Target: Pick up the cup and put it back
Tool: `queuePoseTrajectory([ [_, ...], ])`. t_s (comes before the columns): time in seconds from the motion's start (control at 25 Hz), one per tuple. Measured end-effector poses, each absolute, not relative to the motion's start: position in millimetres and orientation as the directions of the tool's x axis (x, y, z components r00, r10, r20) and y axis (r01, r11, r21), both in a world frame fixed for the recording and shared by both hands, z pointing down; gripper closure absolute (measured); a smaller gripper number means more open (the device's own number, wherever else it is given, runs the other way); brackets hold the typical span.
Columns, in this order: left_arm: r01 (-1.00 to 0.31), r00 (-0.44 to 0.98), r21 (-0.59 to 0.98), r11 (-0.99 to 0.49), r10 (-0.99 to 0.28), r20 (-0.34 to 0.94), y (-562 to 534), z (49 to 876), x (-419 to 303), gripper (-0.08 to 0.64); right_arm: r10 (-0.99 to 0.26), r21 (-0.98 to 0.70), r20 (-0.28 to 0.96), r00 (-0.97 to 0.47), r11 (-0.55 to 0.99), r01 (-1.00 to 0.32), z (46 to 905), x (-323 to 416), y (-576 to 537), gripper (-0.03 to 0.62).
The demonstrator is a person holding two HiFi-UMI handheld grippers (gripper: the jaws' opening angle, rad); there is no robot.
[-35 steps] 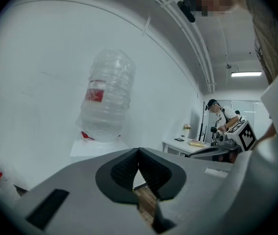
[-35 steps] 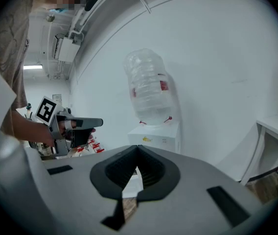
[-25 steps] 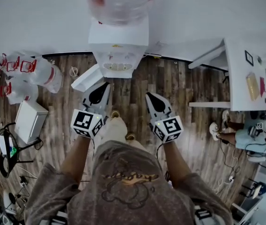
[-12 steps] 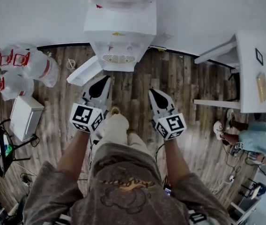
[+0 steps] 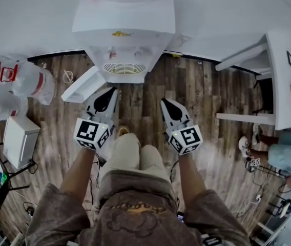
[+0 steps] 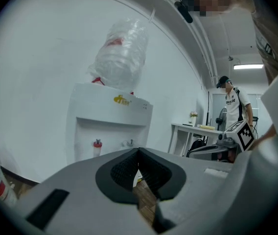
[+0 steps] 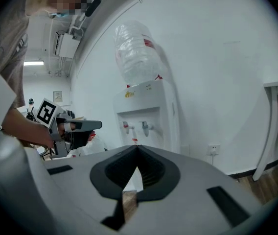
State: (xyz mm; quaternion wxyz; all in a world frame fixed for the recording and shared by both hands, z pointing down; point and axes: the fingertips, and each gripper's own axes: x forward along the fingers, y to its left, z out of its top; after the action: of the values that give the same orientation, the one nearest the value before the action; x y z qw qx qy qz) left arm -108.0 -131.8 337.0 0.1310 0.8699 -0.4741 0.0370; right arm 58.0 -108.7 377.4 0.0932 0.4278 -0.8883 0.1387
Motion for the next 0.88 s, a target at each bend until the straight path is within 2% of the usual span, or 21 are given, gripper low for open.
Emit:
queuePoseTrajectory([
  [0.52, -0.828, 0.557, 0.19, -0.528, -0.812, 0.176, -161.2, 498.4, -95.8, 0.557, -0.744, -0.154, 0.263, -0.614, 0.596, -0.788, 528.0, 69.8, -145.5, 0.591],
  [0.88, -0.825, 0.56, 0.185, -0.534, -0.816, 0.143, -173.0, 580.7, -89.5, 0.557, -0.757, -0.139, 0.238, -0.609, 0.594, -0.793, 612.2, 82.0, -160.5, 0.591],
])
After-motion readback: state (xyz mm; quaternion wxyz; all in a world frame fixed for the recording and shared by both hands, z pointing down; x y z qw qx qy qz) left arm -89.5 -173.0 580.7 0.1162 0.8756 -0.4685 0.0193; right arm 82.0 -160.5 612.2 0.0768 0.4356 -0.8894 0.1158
